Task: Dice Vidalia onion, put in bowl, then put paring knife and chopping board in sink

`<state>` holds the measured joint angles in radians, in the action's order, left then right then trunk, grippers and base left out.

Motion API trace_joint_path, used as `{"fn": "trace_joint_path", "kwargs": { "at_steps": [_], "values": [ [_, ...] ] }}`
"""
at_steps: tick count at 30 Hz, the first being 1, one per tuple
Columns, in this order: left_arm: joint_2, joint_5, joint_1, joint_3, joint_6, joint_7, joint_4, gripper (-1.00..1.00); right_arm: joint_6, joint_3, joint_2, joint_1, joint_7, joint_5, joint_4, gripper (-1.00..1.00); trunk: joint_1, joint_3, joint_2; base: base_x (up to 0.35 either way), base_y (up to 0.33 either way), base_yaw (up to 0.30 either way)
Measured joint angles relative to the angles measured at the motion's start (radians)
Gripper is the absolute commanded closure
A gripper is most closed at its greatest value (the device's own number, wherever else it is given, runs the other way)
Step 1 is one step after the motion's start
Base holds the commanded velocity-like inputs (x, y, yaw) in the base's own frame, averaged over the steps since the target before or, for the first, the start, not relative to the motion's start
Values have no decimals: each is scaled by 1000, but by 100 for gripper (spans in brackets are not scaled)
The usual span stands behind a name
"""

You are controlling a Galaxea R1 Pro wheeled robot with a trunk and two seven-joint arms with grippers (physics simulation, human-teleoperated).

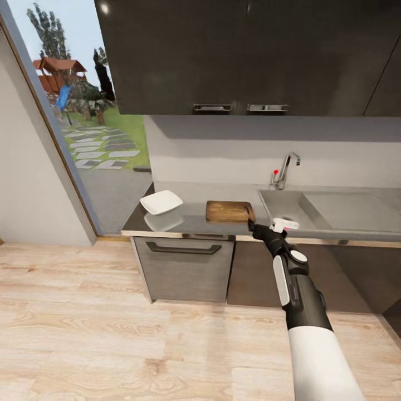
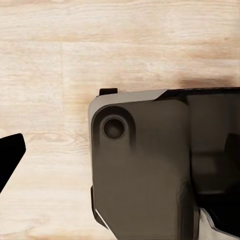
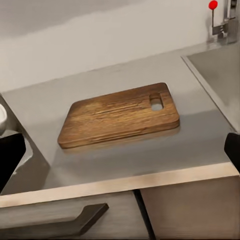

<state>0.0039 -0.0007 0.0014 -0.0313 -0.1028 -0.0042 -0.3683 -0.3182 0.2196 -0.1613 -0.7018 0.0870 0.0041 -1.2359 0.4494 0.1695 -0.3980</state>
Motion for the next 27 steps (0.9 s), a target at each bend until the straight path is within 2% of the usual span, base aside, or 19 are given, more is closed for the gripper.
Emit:
{"fn": "trace_joint_path", "kwargs": {
  "at_steps": [6, 7, 10, 13, 16, 23, 27],
  "values": [
    [0, 1, 0, 2, 0, 2, -1, -100, 84, 0, 2, 3, -1, 4, 109, -100, 0, 0, 0, -2, -1, 0],
    [0, 2, 0, 2, 0, 3, -1, -100, 104, 1, 3, 3, -1, 11, 137, -100, 0, 0, 0, 0, 0, 0],
    [0, 2, 0, 3, 0, 5, -1, -100, 225, 1, 4, 22, -3, 74, 237, -100, 0, 0, 0, 0, 0, 0],
    [0, 2, 0, 3, 0, 5, -2, -100, 290, 0, 4, 40, -5, 96, 292, -100, 0, 0, 0, 0, 0, 0],
    [0, 2, 0, 3, 0, 5, -3, -100, 320, 0, 5, 61, -5, 103, 324, -100, 0, 0, 0, 0, 0, 0],
    [3, 3, 0, 3, 0, 6, -4, -100, 391, 0, 6, 156, 23, 114, 344, -100, 0, 0, 0, 0, 0, 0],
    [4, 3, 0, 3, 0, 6, -4, -100, 428, 1, 7, 216, 47, 150, 346, -100, 0, 0, 0, 0, 0, 0]
  ]
}}
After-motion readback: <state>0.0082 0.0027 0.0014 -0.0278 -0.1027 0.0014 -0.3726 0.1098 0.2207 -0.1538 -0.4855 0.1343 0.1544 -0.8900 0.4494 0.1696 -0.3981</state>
